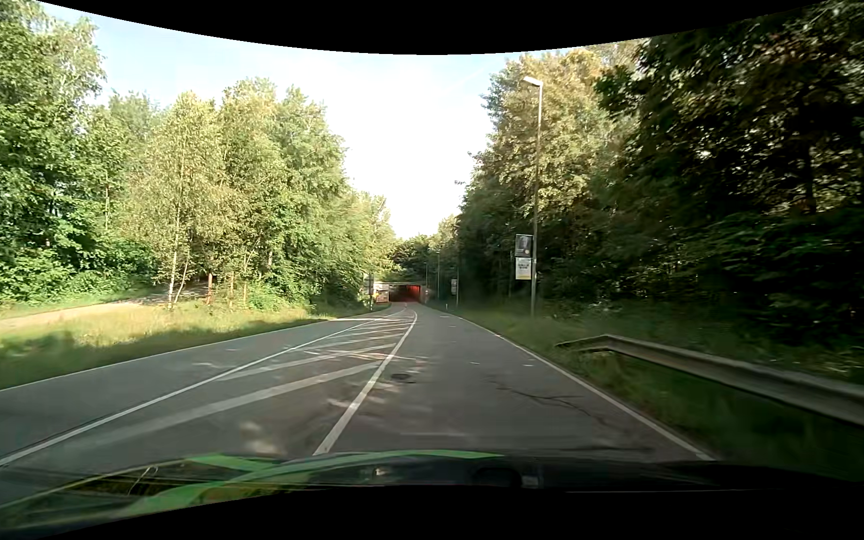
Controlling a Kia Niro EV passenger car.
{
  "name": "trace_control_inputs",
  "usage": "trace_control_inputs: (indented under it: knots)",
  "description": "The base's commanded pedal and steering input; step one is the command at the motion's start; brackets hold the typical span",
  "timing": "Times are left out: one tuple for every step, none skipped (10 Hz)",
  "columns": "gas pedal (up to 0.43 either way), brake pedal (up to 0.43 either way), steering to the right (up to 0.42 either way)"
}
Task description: Follow the waypoints while adhering to traffic rules and regulations
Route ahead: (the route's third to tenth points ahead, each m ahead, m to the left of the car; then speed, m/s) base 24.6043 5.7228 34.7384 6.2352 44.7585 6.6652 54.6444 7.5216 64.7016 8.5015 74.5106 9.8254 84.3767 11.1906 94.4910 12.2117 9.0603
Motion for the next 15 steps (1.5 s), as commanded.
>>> trace_control_inputs:
  knots:
    - [0.299, 0.0, -0.044]
    - [0.287, 0.0, -0.026]
    - [0.287, 0.0, -0.016]
    - [0.287, 0.0, -0.011]
    - [0.287, 0.0, -0.009]
    - [0.287, 0.0, -0.005]
    - [0.287, 0.0, 0.003]
    - [0.287, 0.0, 0.007]
    - [0.287, 0.0, 0.006]
    - [0.287, 0.0, 0.001]
    - [0.287, 0.0, -0.003]
    - [0.287, 0.0, -0.003]
    - [0.287, 0.0, -0.003]
    - [0.228, 0.0, -0.003]
    - [0.22, 0.0, -0.004]
